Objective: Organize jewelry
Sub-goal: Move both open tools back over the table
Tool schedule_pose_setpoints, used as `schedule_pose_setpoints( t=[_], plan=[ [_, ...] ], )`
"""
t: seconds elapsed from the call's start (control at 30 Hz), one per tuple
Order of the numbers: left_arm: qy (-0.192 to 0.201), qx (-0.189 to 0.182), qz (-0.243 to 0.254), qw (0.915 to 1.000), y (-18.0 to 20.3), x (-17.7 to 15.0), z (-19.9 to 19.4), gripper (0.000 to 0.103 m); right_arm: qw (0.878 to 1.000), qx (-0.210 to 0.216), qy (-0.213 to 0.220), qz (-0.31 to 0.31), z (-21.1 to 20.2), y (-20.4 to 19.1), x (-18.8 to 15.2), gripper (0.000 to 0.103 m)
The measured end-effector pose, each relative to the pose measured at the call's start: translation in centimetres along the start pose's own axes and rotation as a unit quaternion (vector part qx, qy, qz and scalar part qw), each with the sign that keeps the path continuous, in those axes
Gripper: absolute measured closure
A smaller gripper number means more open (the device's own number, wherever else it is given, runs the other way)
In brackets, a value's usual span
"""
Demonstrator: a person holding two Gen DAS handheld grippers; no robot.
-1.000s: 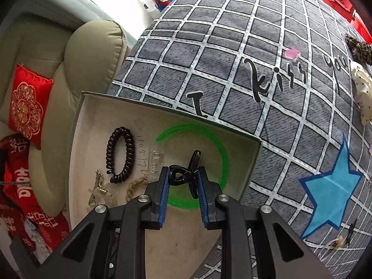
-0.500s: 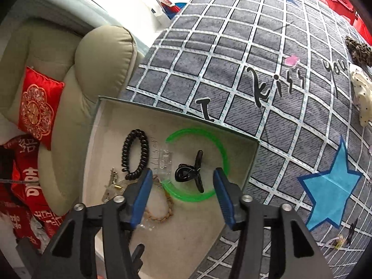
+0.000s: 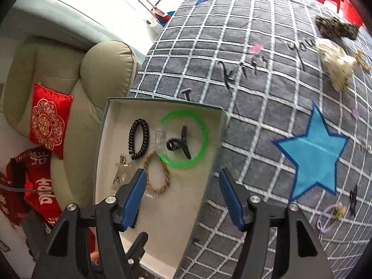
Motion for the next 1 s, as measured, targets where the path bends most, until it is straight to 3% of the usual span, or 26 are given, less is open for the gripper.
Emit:
schedule_pose_setpoints(
  t=[0.1, 0.4, 0.7, 1.0],
  plan=[
    [0.001, -0.001, 0.002, 1.0, 0.3, 0.3, -0.5, 0.0, 1.0, 0.0, 0.006, 0.011, -1.1, 0.9, -0.8, 0.021],
    [0.0, -0.011, 0.024, 0.9997, 1.7, 1.3, -1.2, 0.0, 0.998, -0.018, 0.011, 0.065, -4.4, 5.4, -4.0, 0.021],
    [0.007, -0.03, 0.07, 0.9971, 5.8, 2.2, -2.5, 0.0, 0.99, -0.035, 0.017, 0.136, -6.8, 11.0, -7.9, 0.021],
    [0.018, -0.022, 0.114, 0.993, 10.3, 3.2, -2.9, 0.0, 0.976, -0.054, 0.034, 0.207, -9.2, 16.8, -11.2, 0.019]
  ],
)
Point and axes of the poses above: each gripper's, at about its wrist camera, not at the fingertips, and z roughly the way its jaws point, y to its right, x to its top, the point moved 4 cm from there along z, roughly the way its jaws point, and after that the axes turned 7 degrees about y, right-handed, at the moved point
